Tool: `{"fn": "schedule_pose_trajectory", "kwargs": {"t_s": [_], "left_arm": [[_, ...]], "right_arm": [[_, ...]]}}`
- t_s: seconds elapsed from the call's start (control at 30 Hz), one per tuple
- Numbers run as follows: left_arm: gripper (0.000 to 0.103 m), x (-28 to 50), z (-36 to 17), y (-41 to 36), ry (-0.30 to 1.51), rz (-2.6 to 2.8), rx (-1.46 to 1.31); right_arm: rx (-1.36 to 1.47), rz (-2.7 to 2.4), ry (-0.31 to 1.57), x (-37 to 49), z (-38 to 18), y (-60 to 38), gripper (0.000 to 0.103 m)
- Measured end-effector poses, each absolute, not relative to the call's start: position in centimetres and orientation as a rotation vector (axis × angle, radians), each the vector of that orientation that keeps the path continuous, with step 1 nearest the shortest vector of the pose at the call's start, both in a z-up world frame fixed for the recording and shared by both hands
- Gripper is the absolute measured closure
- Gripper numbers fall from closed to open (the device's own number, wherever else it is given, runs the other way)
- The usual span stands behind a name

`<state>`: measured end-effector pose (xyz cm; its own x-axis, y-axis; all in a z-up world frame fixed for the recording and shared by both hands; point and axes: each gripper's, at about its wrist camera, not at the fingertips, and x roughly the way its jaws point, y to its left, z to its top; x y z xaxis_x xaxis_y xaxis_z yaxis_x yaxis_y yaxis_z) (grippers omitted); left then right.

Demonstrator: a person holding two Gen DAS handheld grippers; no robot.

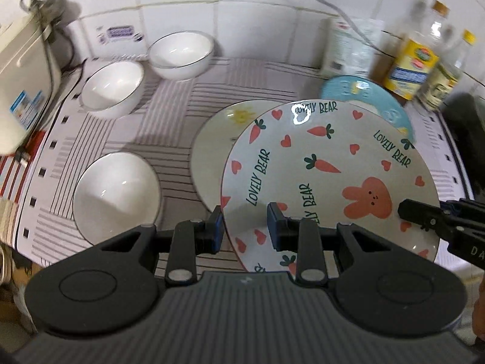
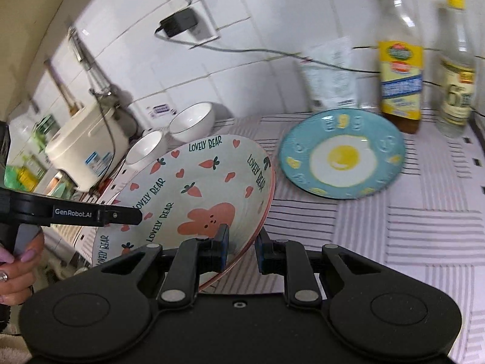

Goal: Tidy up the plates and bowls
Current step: 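Carry the bunny plate onto the sun plate and open both grippers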

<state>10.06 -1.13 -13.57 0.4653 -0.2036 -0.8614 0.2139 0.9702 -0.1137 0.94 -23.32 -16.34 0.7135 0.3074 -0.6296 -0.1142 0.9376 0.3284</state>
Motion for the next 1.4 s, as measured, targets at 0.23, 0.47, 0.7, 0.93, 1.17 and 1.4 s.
{"fn": "schedule_pose_trajectory", "kwargs": {"t_s": [0.23,0.47,0.7,0.93,1.17,1.4], "left_arm": [[0.075,11.9,-16.2,0.2,1.116,-0.179,-0.057],[0.075,13.6,-18.0,0.8,1.191,-0.113,-0.096],[0.075,15.2,-18.7,-0.1,1.256,-0.098,-0.083],[0.074,16.3,-19.3,-0.5,1.296,-0.098,-0.090],[0.072,16.6,-20.1,-1.3,1.337,-0.096,-0.044],[0.072,16.7,-20.0,-2.4,1.347,-0.104,0.040]], "right_arm": [[0.261,0.338,0.790,5.5,-18.5,-22.7,0.080],[0.235,0.361,0.823,8.1,-19.9,-21.9,0.080],[0.261,0.357,0.855,9.1,-21.3,-22.4,0.080],[0.236,0.342,0.876,9.8,-21.4,-22.2,0.080],[0.133,0.335,0.877,11.0,-21.2,-21.4,0.080],[0.043,0.304,0.896,11.8,-20.9,-20.3,0.074]]}}
